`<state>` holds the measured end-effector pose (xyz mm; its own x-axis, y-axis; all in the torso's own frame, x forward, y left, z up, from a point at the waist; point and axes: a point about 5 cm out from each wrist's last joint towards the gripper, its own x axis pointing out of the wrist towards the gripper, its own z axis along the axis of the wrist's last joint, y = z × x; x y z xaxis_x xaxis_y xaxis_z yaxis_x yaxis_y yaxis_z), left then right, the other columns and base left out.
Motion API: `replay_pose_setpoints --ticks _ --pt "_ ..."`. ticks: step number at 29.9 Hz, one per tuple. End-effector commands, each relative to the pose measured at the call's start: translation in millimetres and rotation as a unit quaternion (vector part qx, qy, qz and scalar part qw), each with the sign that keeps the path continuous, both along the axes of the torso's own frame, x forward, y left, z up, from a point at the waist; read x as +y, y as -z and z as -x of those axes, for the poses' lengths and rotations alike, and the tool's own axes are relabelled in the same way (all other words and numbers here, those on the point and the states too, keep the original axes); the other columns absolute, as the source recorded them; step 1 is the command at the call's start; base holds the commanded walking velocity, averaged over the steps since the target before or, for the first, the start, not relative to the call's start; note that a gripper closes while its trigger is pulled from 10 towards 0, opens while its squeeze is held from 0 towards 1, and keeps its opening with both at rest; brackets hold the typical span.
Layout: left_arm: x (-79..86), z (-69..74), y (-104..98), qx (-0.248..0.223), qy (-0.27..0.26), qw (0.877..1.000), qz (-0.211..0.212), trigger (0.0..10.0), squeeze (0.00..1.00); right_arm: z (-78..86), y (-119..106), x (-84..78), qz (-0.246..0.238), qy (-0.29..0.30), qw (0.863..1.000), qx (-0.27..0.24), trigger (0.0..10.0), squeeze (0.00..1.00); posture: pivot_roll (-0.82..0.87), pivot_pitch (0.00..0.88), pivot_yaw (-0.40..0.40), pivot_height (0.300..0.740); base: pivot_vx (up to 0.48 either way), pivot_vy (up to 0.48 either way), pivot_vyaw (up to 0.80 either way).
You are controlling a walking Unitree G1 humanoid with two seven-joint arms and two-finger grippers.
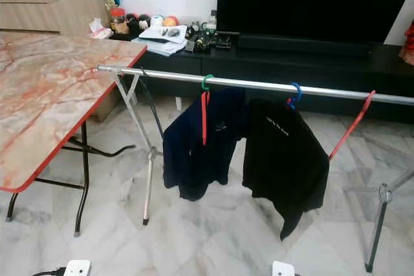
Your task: Hang hanger
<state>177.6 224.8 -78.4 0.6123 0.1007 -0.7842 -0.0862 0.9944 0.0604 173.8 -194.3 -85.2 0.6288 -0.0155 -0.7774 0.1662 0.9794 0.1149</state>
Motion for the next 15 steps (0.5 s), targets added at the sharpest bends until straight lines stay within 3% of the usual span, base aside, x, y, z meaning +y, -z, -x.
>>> replay_pose_setpoints --ticks 1,15 --pt "2.2 3.9 1.5 0.008 -0.007 1.0 0.001 10.0 0.0 -0.5 -0.1 1.5 -0.001 0.0 1.0 -0.002 10.0 0.0 -0.01 0.0 0.006 0.74 0.3 0.0 0.0" --pt "-3.2 6.0 3.8 0.012 -0.002 1.0 0.004 10.0 0.0 -3.7 -1.5 2.6 -0.003 0.003 1.0 -0.007 10.0 0.0 -0.01 0.0 0.002 0.74 0.323 0.0 0.0"
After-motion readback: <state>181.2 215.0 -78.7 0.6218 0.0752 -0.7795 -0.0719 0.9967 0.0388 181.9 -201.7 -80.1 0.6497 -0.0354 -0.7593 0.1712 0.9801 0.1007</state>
